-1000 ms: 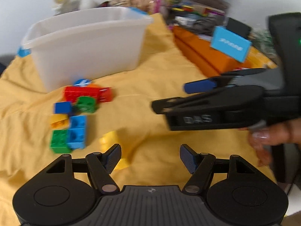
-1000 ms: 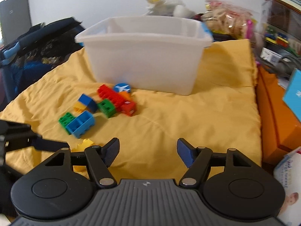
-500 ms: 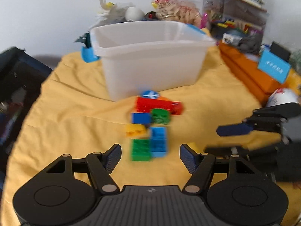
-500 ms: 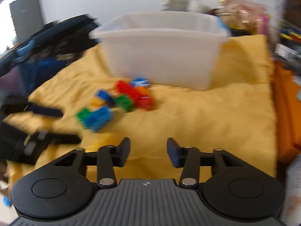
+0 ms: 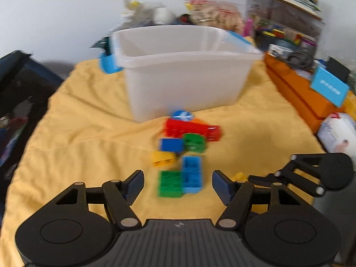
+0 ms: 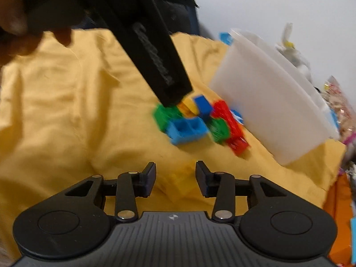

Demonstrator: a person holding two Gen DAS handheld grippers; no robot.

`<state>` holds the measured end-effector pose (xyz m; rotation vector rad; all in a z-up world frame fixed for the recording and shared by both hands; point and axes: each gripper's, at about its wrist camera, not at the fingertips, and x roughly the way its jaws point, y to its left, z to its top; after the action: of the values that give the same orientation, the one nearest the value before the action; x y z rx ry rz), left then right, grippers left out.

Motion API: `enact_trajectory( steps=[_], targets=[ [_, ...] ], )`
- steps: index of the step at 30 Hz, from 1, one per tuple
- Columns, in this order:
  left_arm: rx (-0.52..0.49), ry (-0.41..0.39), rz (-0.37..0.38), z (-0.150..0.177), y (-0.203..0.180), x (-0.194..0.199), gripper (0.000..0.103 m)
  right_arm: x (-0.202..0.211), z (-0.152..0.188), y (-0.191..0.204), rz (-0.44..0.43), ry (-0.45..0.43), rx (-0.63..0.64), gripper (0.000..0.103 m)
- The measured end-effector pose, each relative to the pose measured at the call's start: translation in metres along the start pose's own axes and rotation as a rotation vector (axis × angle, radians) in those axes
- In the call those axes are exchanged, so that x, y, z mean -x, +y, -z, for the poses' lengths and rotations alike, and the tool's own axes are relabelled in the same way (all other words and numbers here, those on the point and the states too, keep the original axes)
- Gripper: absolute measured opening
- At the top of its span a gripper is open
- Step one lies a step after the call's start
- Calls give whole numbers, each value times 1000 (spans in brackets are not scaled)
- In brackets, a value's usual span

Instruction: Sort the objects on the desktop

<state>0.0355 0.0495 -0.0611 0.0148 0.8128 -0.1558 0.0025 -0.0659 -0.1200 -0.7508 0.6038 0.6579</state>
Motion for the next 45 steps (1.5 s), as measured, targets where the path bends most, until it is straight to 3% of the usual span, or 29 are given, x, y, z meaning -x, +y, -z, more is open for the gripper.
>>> enact_trajectory(
  steps=[4,6,9,12,13,14,16,21,23,28,32,36,38,42,45],
  targets=[
    [-84,14,11,-6,-23,-20,71,-4,12,-27,-11,62,-124,37],
    [-98,31,18,-10,-30,-31,66,-6,19,-41,-39,69,-198,29],
    [-119,56,-9,-11,-38,-48,60,-5,25,-53,-53,73,-259,28],
    [-153,103,-63,-8,-40,-67,53,0,34,-61,-17,81,-287,28],
    [-159,115,-63,-7,-40,-71,38,2,38,-65,-15,82,-308,28],
    [-153,122,-28,-7,-37,-74,27,2,41,-69,-12,86,-324,28],
    [-85,142,73,-6,-31,-71,27,2,44,-74,2,92,-342,28],
    [70,156,244,8,-28,-41,27,5,52,-77,13,99,-360,28],
    [108,171,266,21,-28,-39,27,7,54,-78,12,96,-366,28],
    [177,166,256,40,-22,-38,27,5,49,-77,-6,68,-355,28],
    [164,142,209,39,-20,-29,41,0,44,-72,-15,75,-334,29],
    [157,98,169,35,-15,-19,44,-1,44,-72,-10,83,-334,30],
    [125,72,111,34,-13,-17,51,-1,44,-73,-10,84,-338,30],
    [59,38,-18,32,-3,-9,51,0,45,-73,-6,85,-345,30],
    [39,-16,-55,29,2,11,51,0,46,-73,-6,86,-348,30]
  ],
)
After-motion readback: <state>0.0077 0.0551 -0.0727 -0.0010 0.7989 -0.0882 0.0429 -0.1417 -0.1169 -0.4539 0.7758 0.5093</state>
